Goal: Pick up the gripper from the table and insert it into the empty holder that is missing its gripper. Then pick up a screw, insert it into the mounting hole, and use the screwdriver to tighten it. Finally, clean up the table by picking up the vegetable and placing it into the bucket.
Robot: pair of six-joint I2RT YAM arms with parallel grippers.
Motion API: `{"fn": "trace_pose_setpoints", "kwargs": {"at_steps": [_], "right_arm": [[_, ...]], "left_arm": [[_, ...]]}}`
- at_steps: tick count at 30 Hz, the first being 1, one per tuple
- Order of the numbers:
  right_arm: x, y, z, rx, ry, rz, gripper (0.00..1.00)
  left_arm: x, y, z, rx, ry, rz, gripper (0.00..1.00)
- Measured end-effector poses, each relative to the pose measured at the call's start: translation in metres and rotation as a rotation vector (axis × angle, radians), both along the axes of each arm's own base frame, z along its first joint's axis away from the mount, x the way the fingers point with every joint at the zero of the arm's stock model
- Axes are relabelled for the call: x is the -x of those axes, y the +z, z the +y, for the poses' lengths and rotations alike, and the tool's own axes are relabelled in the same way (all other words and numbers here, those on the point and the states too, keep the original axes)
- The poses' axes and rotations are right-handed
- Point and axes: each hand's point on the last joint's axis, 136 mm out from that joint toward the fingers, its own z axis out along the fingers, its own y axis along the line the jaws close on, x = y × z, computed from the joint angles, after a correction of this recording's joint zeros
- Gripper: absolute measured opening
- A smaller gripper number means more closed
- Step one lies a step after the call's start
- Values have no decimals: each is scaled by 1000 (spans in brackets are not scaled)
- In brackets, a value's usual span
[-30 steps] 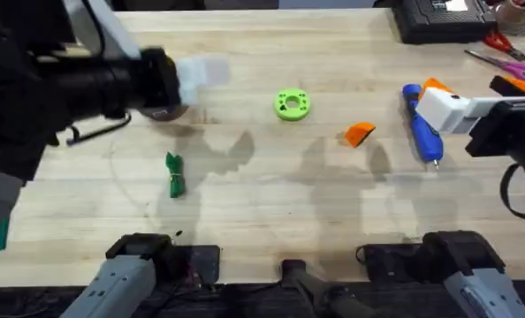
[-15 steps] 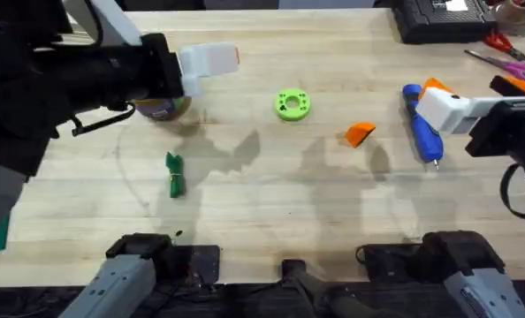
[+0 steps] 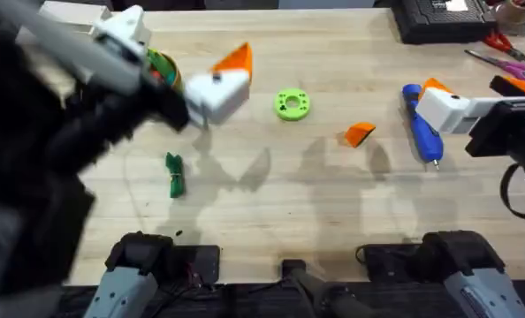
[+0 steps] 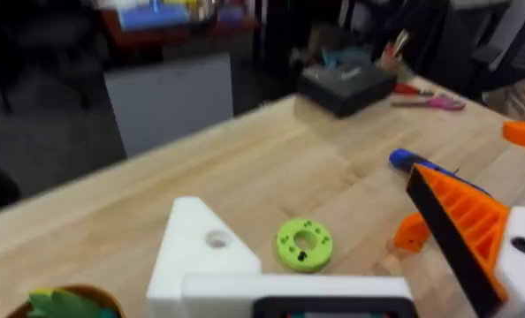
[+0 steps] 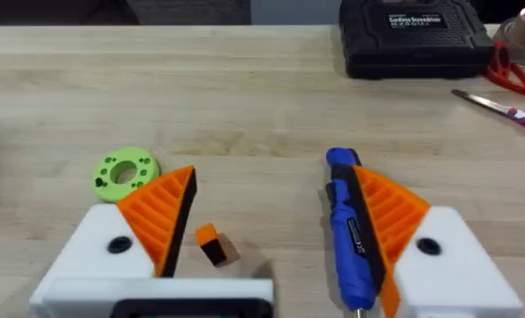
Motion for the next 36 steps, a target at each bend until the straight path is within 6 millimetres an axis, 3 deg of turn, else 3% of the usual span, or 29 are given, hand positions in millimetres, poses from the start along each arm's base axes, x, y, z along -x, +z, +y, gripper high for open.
{"fn": "trace_pose_setpoints", "kwargs": {"at_steps": [5, 9, 10, 17, 28, 36], "right_arm": [[0, 0, 0, 0, 0, 0, 989], [0, 0, 0, 0, 0, 0, 989], [0, 0, 0, 0, 0, 0, 989], [0, 0, 0, 0, 0, 0, 989], [0, 0, 0, 0, 0, 0, 988], [0, 0, 0, 0, 0, 0, 989]], "left_arm": [[29, -8, 3, 29, 4, -160, 987], [38, -33, 7, 71, 27, -180, 987], [40, -47, 8, 89, 33, -193, 987], [46, -69, 8, 106, 32, -229, 987], [43, -84, 8, 120, 34, -233, 987], [38, -118, 8, 106, 40, -111, 987]]}}
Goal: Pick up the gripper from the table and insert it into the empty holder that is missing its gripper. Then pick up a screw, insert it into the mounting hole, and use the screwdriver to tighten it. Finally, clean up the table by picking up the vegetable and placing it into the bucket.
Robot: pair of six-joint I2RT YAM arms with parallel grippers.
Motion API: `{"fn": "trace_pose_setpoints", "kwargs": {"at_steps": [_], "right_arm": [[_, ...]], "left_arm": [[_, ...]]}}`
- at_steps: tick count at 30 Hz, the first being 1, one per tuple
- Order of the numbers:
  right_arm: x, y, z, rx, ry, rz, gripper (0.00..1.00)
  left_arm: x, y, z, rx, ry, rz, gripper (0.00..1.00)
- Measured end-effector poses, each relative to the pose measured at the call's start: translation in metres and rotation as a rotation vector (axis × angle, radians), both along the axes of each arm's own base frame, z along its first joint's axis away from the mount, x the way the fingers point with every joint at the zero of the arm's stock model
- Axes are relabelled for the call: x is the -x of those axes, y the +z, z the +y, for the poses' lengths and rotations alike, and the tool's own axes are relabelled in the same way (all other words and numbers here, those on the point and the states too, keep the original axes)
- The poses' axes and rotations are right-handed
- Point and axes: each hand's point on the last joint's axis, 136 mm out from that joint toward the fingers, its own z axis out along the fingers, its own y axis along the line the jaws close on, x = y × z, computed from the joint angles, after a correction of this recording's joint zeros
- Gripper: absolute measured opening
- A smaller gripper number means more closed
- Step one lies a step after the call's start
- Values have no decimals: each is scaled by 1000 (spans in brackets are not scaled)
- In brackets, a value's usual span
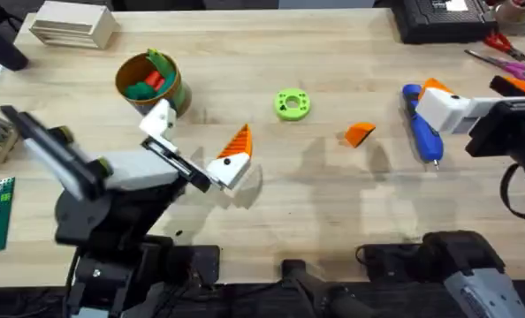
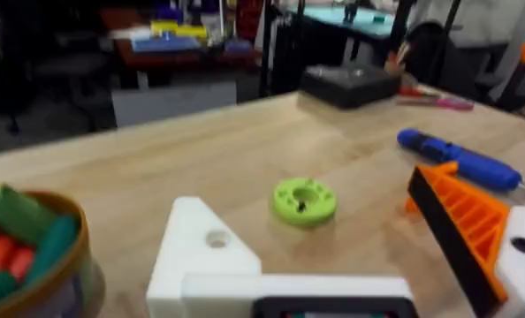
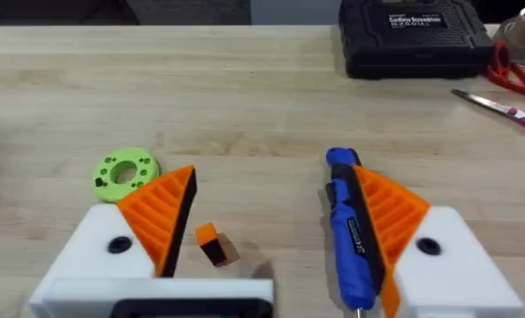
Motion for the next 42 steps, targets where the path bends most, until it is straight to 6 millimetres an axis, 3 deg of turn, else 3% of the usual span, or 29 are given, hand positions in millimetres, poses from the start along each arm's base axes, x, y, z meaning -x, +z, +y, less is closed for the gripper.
{"fn": "trace_pose_setpoints", "kwargs": {"at_steps": [2, 4, 33, 42], "right_arm": [[0, 0, 0, 0, 0, 0, 989], [0, 0, 0, 0, 0, 0, 989], [0, 0, 0, 0, 0, 0, 989], [0, 0, 0, 0, 0, 0, 989]], "left_arm": [[0, -20, 0, -9, 0, 88, 987], [0, -26, 0, -10, 1, 115, 987], [-1, -26, 1, -10, 8, 115, 987], [23, -25, -26, -10, -204, 120, 987]]}}
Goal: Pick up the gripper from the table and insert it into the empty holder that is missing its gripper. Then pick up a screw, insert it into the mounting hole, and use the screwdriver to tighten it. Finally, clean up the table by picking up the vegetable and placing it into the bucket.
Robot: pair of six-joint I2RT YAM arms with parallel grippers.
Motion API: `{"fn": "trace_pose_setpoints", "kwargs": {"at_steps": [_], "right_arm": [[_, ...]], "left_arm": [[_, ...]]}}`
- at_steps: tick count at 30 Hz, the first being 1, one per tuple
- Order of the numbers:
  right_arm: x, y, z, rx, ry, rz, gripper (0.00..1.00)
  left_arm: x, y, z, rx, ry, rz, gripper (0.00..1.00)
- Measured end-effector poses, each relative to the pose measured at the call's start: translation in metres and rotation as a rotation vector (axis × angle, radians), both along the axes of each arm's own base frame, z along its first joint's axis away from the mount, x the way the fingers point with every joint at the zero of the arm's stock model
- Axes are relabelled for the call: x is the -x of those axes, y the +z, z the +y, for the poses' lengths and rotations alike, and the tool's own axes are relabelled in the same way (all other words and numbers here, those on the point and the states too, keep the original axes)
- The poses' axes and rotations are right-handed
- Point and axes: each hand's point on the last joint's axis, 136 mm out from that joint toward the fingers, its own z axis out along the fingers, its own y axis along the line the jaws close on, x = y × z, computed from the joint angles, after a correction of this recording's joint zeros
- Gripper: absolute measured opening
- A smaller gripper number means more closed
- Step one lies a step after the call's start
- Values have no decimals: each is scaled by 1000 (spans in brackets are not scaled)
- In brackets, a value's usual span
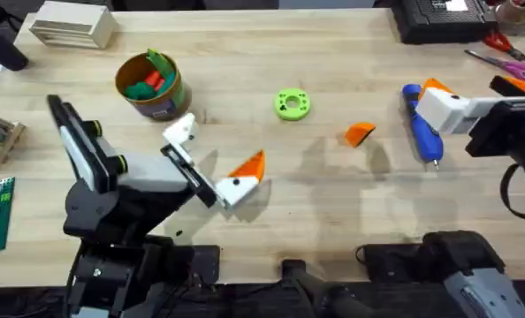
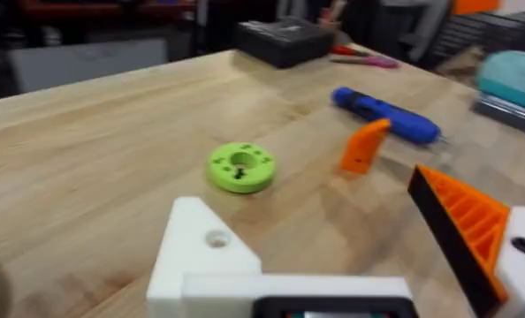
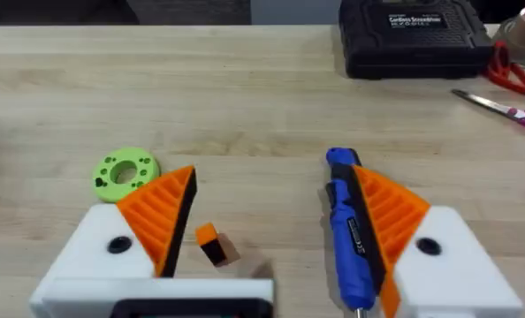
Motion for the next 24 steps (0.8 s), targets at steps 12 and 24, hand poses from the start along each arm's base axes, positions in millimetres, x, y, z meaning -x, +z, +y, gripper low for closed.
{"fn": "trace_pose_setpoints", "kwargs": {"at_steps": [12, 24], "right_arm": [[12, -23, 4, -46, 2, 108, 989], [10, -52, 50, -38, 280, 462, 989]], "left_arm": [[27, -1, -20, 12, -194, 13, 987], [28, -1, -21, 12, -202, 13, 987]]}}
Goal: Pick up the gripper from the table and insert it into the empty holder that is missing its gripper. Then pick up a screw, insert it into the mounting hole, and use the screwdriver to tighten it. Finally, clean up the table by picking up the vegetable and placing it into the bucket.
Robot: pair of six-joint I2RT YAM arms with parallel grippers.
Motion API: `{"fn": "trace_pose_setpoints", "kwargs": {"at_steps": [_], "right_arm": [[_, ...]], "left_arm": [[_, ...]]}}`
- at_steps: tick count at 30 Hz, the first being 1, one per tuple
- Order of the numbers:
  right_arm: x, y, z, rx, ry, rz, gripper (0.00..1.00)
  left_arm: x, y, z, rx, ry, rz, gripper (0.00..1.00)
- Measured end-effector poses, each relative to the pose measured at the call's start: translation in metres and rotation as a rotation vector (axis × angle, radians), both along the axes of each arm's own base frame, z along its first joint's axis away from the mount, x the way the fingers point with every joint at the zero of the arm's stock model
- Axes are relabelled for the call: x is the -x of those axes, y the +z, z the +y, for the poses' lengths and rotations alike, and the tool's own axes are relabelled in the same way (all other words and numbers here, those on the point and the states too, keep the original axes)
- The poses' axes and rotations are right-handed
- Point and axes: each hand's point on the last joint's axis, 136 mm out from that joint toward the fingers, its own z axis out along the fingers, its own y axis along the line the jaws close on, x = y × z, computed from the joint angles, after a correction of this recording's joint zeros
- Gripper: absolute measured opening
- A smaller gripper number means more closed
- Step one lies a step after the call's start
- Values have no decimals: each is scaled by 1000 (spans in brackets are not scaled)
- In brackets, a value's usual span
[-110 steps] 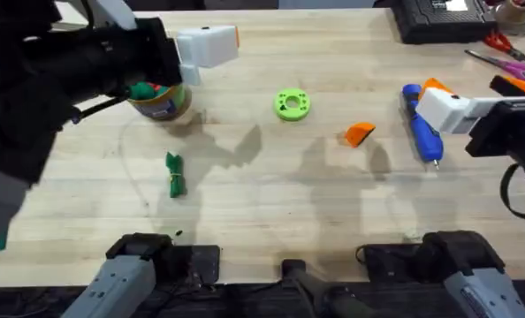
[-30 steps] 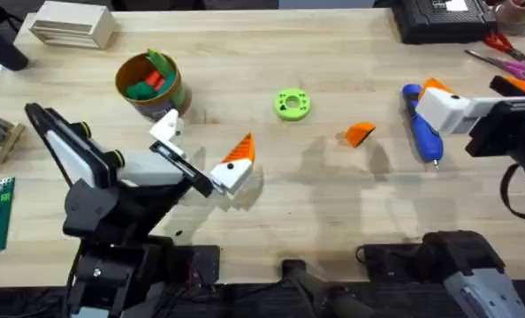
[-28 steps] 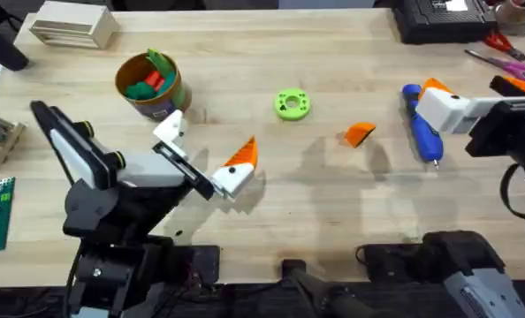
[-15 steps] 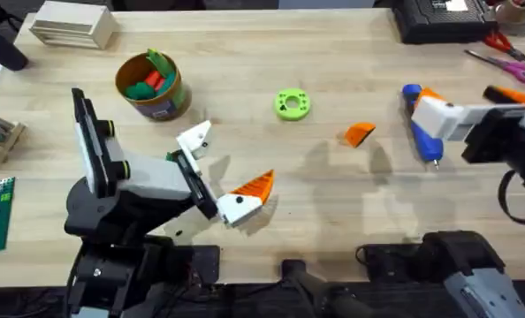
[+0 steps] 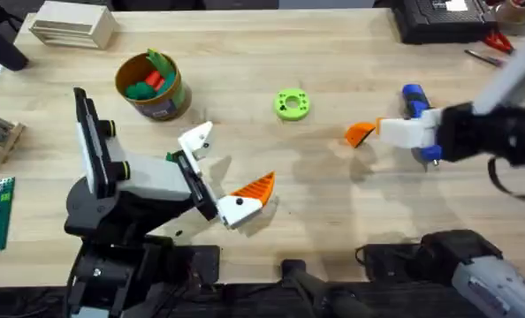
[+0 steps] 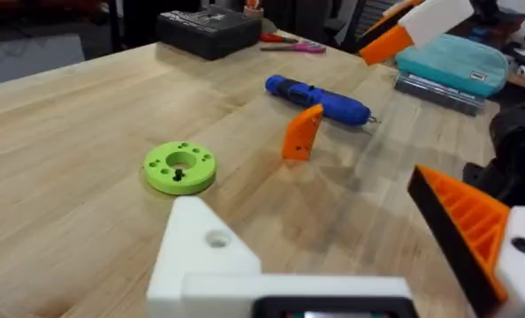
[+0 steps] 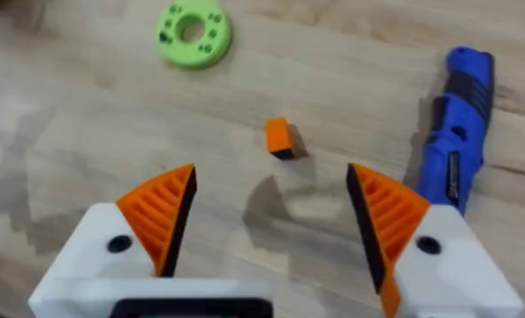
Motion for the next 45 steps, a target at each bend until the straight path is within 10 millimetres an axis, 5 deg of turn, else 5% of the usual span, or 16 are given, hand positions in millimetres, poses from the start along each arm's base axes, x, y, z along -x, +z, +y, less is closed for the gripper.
{"fn": "trace_pose_setpoints", "kwargs": {"at_steps": [5, 19, 26, 45], "right_arm": [[-20, -6, 8, 87, 107, 85, 988], [-39, -76, 7, 153, 147, 359, 984], [-39, -94, 11, 163, 174, 426, 854], [-47, -105, 21, 186, 243, 417, 450]], "left_arm": [[0, 0, 0, 0, 0, 0, 987], [0, 0, 0, 0, 0, 0, 987], [0, 0, 0, 0, 0, 0, 987], [0, 0, 0, 0, 0, 0, 987]]}}
